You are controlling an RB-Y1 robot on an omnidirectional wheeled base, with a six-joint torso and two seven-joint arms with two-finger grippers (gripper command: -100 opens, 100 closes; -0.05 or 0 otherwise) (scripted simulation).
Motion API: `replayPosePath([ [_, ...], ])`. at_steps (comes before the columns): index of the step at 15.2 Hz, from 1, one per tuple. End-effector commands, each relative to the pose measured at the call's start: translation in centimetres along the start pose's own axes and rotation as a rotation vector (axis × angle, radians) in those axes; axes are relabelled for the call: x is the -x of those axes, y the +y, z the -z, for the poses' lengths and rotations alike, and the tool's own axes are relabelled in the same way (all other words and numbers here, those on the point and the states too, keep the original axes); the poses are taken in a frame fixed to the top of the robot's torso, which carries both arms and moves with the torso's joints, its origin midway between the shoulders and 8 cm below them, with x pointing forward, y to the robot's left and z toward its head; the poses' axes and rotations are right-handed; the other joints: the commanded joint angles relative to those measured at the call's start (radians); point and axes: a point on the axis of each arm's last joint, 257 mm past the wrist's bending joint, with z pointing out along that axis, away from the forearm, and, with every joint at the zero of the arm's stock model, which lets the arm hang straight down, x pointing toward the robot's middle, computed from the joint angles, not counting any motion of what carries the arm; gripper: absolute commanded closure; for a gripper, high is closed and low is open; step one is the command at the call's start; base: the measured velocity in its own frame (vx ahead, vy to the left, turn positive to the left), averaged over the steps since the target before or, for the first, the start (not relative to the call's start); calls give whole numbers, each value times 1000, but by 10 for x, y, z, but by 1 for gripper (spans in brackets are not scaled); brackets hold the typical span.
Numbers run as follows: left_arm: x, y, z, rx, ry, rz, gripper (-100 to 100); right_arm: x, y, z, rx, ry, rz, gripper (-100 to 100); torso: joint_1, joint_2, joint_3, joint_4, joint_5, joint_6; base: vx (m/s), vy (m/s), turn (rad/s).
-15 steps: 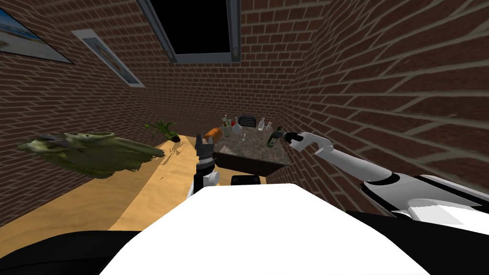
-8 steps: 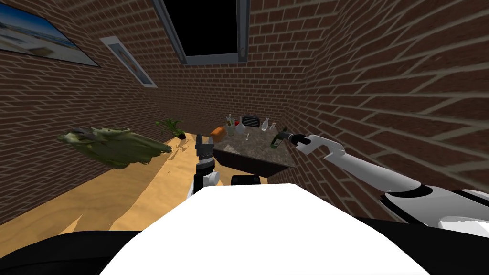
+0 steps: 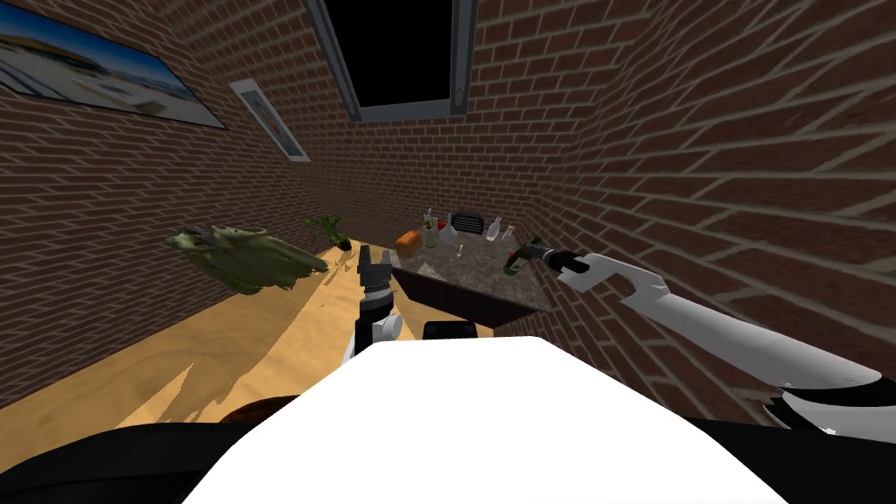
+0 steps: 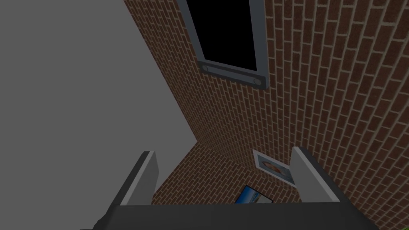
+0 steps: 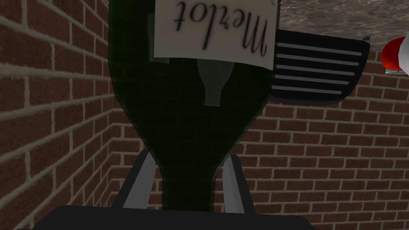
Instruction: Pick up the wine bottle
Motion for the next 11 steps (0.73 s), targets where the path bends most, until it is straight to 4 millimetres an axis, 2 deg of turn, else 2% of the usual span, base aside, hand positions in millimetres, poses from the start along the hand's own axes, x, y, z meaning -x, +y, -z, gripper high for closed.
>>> replayPosePath([
  [1, 0, 0, 0, 0, 0, 0, 0, 15, -19, 6, -11, -28, -1, 100, 0, 0, 0, 0, 0, 0, -12, 43, 156],
  [2, 0, 0, 0, 0, 0, 0, 0, 11, -28, 10, -28, -21, -14, 100, 1, 0, 1, 1, 1, -1, -19, 51, 211],
  [3, 0, 0, 0, 0, 0, 0, 0, -4, -35, 13, -41, 5, -13, 100, 2, 1, 1, 1, 2, -2, -11, 34, 102],
  [4, 0, 0, 0, 0, 0, 0, 0, 19, -44, 17, -35, -39, -5, 100, 2, 1, 1, 1, 1, -1, -18, 51, 192],
  [6, 0, 0, 0, 0, 0, 0, 0, 5, -57, 23, -59, -15, -19, 100, 3, 1, 1, 2, 2, -2, -9, 48, 139],
  [8, 0, 0, 0, 0, 0, 0, 0, -9, -64, 27, -71, 9, -17, 100, 2, 1, 1, 1, 1, 0, 3, 18, -17],
  [9, 0, 0, 0, 0, 0, 0, 0, -9, -64, 27, -71, 9, -17, 100, 0, 0, 1, 1, 1, 0, 1, 3, -25],
  [10, 0, 0, 0, 0, 0, 0, 0, 8, -70, 31, -62, -21, -11, 100, -1, 0, 1, 1, 1, 0, -8, 30, 169],
  [11, 0, 0, 0, 0, 0, 0, 0, 6, -77, 34, -75, -17, -19, 100, 1, 1, 1, 2, 2, -2, -13, 41, 230],
])
